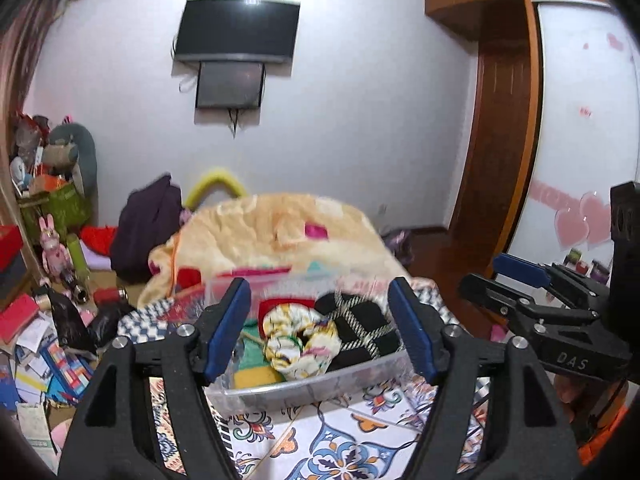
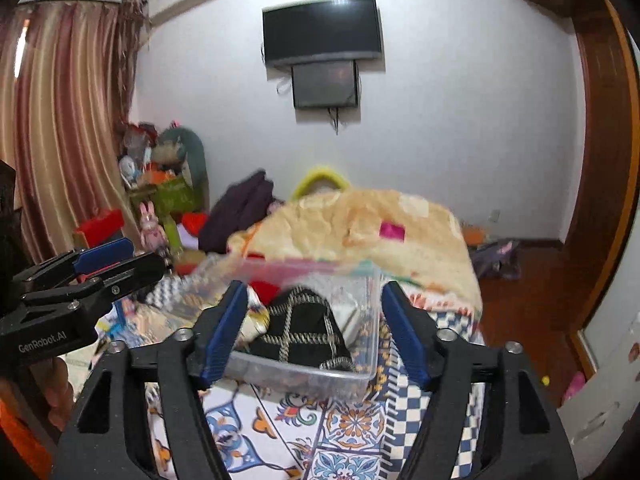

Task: Organize soft objects

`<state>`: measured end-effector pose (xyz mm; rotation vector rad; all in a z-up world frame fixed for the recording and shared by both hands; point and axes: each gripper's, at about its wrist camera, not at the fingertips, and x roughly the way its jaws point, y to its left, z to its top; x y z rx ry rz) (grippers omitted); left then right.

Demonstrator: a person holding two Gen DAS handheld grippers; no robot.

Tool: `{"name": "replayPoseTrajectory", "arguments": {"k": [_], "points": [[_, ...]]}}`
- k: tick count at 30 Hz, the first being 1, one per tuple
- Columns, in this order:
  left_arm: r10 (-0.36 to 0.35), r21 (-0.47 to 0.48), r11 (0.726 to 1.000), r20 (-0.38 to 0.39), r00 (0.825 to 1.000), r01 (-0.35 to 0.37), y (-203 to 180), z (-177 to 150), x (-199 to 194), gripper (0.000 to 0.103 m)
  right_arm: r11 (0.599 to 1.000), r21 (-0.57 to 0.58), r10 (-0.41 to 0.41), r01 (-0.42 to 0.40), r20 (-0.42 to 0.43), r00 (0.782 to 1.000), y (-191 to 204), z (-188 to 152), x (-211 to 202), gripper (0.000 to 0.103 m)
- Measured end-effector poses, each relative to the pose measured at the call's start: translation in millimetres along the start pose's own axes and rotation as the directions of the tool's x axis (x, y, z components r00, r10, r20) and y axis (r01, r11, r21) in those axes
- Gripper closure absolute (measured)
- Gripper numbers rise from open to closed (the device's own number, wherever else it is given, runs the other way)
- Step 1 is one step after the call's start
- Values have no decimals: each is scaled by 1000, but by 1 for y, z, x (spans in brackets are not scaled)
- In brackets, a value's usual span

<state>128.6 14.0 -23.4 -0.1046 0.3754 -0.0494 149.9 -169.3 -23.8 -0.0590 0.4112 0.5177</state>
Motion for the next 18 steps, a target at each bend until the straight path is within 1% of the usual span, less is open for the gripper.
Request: {"name": "replayPoseTrajectory", "arguments": {"k": [3, 5, 7, 9, 11, 12, 14, 17, 18], "points": [[3, 3, 1000, 69, 998, -3, -3, 12, -29, 27, 1000, -20, 13, -12, 62, 998, 8, 10, -24, 32], [-1, 2, 1000, 102, 995, 1, -4, 19, -44, 25, 999, -34, 19, -16, 100, 995, 13, 16, -40, 28], [0, 3, 1000, 131, 991, -1, -7, 23, -59, 21, 999, -45, 27, -21, 129, 991, 18, 18, -51, 22], [6, 8, 1000, 166, 986, -7, -10, 25, -74, 18, 998, -55, 37, -28, 160, 986, 24, 23, -63, 21], [26, 18, 999, 199, 980, -30, -14, 26, -87, 11, 997, -65, 54, -42, 183, 982, 28, 25, -72, 20], [45, 18, 999, 217, 975, -50, -16, 26, -93, 5, 997, -67, 59, -47, 190, 980, 29, 25, -74, 19], [56, 17, 998, 237, 970, -62, -17, 25, -101, 4, 996, -72, 62, -48, 206, 977, 32, 27, -79, 17], [46, 20, 998, 243, 969, -53, -18, 26, -110, 2, 996, -75, 70, -55, 220, 973, 34, 24, -83, 11], [47, 22, 998, 246, 968, -54, -18, 26, -112, 2, 996, -72, 74, -59, 226, 971, 35, 24, -85, 6]]}}
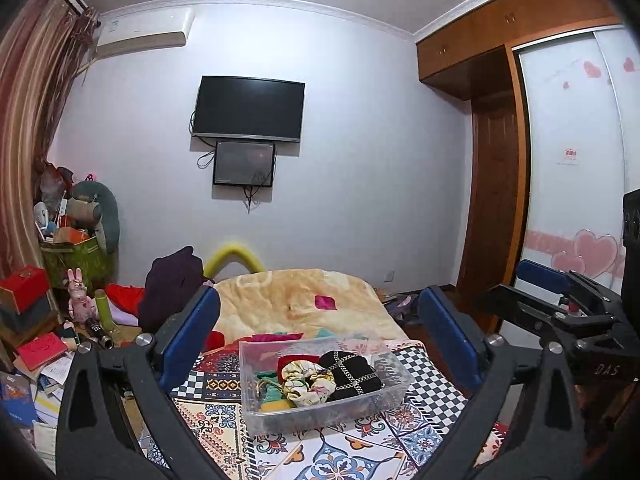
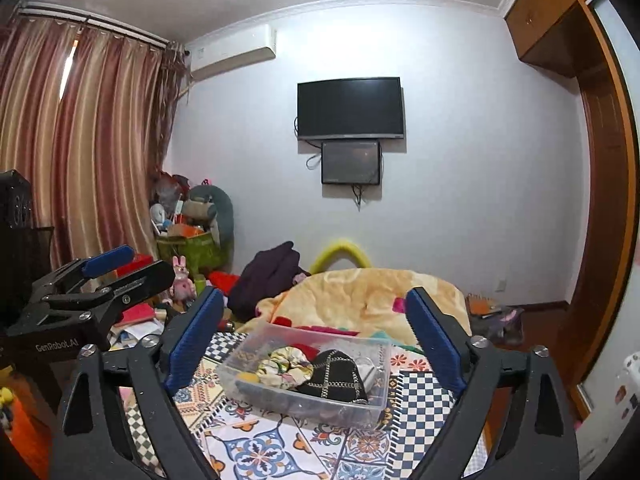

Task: Organize soft objects

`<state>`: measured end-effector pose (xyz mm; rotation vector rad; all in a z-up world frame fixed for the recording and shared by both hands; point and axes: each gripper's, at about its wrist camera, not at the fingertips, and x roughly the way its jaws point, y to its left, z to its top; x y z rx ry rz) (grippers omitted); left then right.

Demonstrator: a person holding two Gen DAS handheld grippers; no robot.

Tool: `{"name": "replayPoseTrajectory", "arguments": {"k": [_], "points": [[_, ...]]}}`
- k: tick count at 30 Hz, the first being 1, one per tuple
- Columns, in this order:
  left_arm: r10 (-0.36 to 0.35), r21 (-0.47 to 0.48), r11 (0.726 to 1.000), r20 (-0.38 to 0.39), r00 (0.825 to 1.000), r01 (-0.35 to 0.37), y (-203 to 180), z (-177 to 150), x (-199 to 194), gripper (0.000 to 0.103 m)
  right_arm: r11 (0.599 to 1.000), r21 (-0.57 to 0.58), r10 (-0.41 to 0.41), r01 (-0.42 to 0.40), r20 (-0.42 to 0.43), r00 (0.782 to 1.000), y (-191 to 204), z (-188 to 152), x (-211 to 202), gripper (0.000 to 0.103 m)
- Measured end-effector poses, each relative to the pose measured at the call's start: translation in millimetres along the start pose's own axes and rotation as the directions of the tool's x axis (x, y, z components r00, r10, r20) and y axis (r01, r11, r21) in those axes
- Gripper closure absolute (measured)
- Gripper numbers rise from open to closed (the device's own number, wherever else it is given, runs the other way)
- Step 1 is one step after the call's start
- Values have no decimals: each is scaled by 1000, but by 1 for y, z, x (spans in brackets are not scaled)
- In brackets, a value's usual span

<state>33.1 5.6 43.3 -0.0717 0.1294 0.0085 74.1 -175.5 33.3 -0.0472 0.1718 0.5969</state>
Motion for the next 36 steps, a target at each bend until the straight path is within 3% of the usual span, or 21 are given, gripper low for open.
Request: {"name": "replayPoseTrajectory", "arguments": {"k": [2, 36], "points": [[2, 9, 1000, 6, 1000, -2, -2, 0, -3, 1, 1000, 12, 7, -8, 14, 1000, 2, -1, -5, 0], [-13, 57, 998, -16, 1000, 14, -21, -10, -9, 0, 998, 67, 0, 1, -11, 1000, -8, -16, -16, 0]]}}
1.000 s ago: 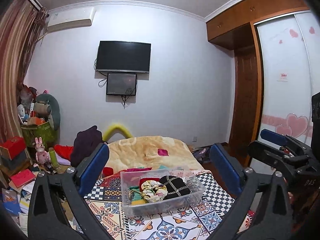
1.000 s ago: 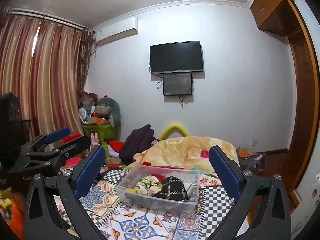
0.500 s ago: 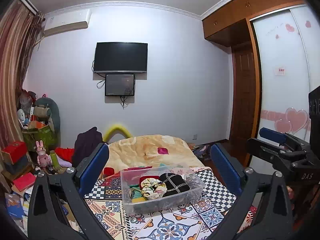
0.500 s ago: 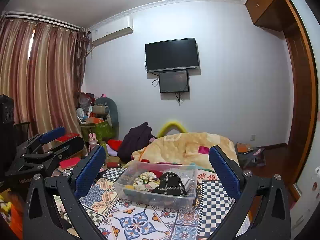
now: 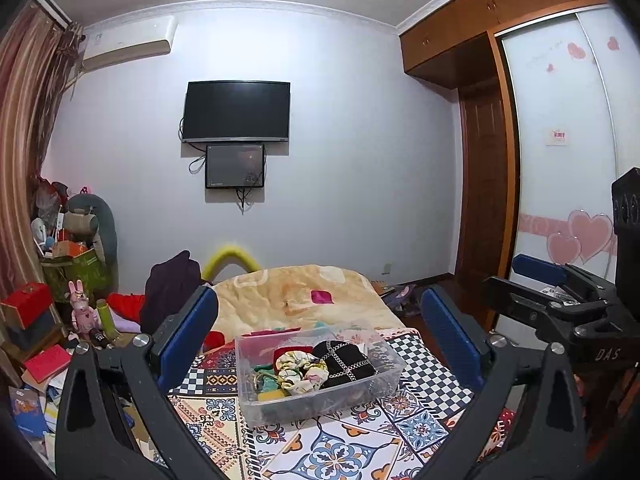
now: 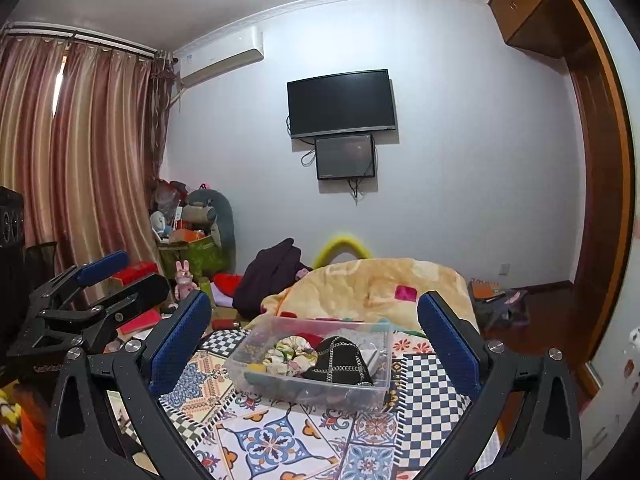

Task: Organize soft objects

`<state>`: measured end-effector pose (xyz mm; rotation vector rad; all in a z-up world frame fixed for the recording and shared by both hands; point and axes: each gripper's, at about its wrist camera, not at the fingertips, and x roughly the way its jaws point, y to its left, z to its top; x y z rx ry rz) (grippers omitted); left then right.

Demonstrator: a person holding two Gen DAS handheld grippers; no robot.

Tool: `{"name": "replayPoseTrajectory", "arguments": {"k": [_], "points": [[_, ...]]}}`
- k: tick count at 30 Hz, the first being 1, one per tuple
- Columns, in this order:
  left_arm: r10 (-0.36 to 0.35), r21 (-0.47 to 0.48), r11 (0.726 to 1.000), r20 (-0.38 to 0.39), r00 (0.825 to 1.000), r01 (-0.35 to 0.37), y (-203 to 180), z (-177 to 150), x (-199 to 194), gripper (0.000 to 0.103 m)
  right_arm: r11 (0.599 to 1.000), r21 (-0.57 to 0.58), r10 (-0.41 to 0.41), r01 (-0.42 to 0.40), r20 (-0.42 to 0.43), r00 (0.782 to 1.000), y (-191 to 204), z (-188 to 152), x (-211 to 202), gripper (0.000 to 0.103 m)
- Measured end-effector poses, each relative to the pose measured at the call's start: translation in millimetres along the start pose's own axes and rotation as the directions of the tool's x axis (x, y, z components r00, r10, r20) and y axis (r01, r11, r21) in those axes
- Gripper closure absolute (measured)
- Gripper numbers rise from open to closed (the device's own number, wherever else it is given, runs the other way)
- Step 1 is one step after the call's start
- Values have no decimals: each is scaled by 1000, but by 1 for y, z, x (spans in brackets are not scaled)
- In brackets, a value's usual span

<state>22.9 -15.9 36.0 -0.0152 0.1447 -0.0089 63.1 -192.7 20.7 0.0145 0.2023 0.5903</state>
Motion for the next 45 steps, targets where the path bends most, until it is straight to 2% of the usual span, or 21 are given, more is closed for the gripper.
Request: {"name": "replayPoseTrajectory", "arguments": {"k": [26, 37, 45], "points": [[11, -33, 999, -26, 1000, -12, 8, -1, 6, 0, 1000, -3, -7, 7, -4, 1000, -2, -1, 1, 0], [-2, -21, 1000, -30, 1000, 1, 9, -1, 6, 0, 1000, -10, -13, 13, -4, 1000, -2, 0, 2, 0], [-13, -53, 999, -49, 999, 11, 13, -1, 8, 0, 1000, -22, -20, 20, -6, 1000, -1, 0, 2, 0]]}}
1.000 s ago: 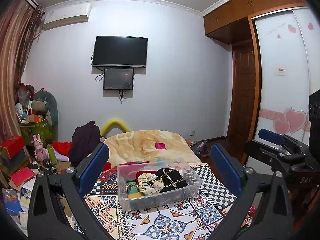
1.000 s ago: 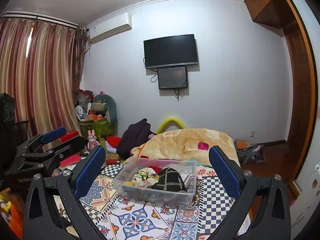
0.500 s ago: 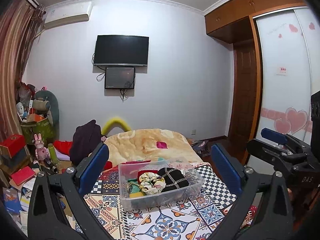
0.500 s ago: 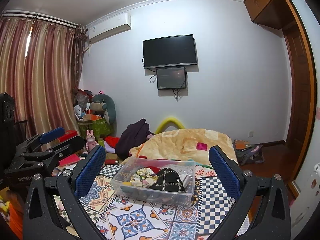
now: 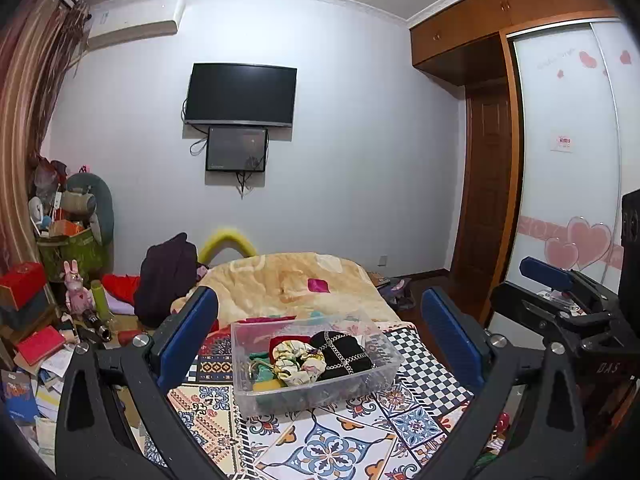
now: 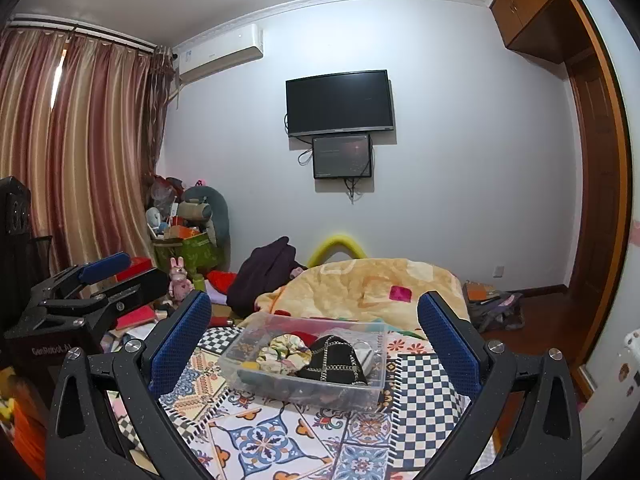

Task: Organize soft objects

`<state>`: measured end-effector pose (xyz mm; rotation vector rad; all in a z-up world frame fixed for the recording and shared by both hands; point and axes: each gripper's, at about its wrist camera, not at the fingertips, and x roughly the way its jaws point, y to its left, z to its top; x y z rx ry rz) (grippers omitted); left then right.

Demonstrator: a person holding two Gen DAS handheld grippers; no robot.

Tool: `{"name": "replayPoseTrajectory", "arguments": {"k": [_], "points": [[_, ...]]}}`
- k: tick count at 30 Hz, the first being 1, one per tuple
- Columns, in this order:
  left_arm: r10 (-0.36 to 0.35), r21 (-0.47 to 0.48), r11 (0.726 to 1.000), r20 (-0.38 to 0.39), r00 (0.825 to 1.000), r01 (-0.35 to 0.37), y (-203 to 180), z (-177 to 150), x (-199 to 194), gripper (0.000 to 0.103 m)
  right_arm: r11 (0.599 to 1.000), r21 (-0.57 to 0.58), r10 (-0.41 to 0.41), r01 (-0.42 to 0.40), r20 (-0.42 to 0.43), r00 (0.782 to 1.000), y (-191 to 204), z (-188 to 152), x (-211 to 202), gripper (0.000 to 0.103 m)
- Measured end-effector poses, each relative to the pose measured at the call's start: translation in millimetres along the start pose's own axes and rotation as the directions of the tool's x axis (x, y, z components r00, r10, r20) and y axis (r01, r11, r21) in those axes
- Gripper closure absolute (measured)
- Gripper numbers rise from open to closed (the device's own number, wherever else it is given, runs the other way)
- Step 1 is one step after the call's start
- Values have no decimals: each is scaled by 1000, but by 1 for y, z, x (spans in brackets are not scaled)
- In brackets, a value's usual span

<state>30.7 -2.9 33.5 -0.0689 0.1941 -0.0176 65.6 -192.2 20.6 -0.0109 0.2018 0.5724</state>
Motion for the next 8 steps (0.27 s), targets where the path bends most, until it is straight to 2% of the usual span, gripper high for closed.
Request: {"name": "replayPoseTrajectory", "arguments": {"k": [8], "points": [[2, 0, 1000, -10, 1000, -2, 2, -1, 2, 0, 1000, 5, -4, 4, -5, 1000, -2, -2, 1, 0]]}}
